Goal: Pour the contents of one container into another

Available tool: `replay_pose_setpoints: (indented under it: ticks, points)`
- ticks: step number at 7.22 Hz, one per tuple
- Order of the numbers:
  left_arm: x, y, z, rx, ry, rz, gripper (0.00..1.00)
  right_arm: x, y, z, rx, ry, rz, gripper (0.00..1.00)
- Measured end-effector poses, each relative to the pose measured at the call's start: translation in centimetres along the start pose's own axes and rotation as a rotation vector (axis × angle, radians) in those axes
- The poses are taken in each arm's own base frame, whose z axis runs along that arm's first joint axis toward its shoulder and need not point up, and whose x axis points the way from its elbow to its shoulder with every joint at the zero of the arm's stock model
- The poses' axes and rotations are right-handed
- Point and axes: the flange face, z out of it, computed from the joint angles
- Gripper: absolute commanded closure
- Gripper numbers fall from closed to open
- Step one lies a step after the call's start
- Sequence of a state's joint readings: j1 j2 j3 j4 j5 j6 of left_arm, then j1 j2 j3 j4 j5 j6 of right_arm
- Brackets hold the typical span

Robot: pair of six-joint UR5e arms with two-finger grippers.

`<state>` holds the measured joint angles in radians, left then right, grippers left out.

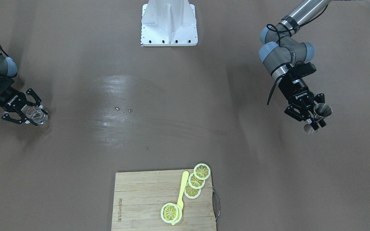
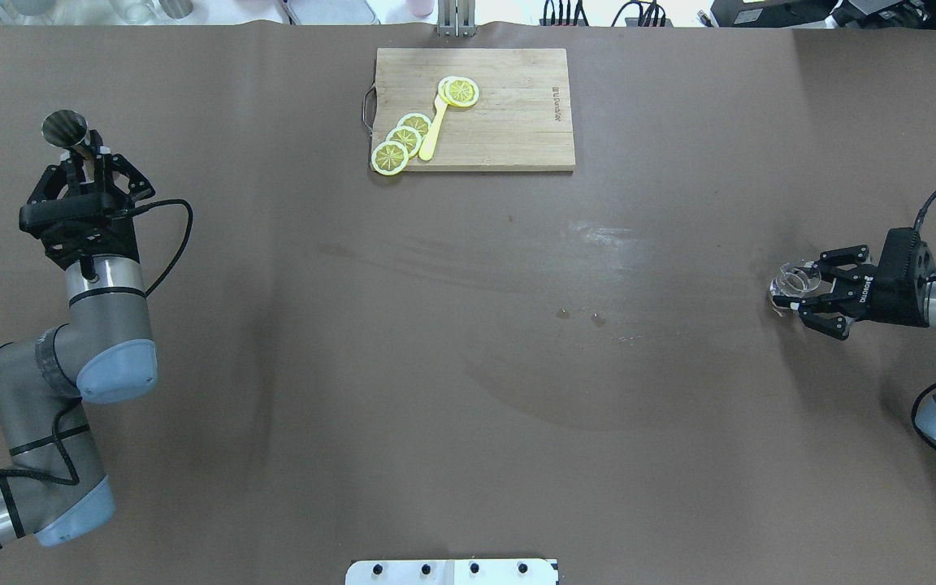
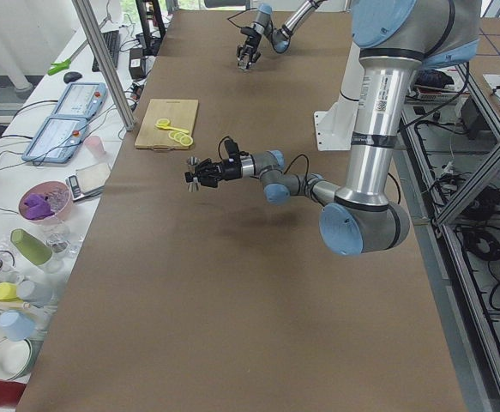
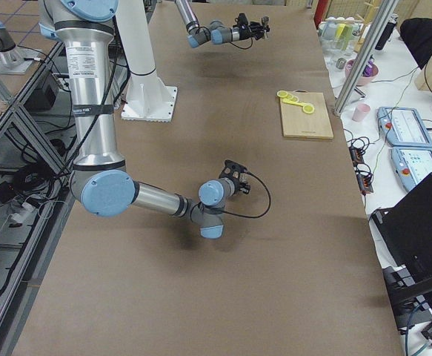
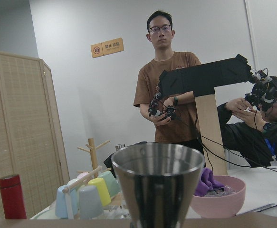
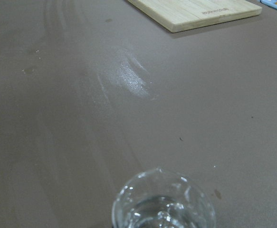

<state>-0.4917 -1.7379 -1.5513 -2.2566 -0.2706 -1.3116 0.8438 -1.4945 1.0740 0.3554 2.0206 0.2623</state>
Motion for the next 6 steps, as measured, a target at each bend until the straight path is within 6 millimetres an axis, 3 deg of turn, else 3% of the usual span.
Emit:
replay_pose_setpoints:
  ticks: [1,2,6]
  points:
    - [-0.7,0.5,0.1,-0.001,-0.009,-0.020,1.00,-0.1,0.4,-0.1,0.005,0.000,-0.002,0.95]
    - [-1.4,1.5,0.3,-0.019,-0.021,-0.053,1.00,-0.2,0.6,-0.1,0.009,-0.002,0.002,0.01]
    - [-2.3,4.5,0.6,-0.115,-0.083,-0.163,1.00,-0.3,0.7,-0.1,0.013,-0.007,0.038,0.00]
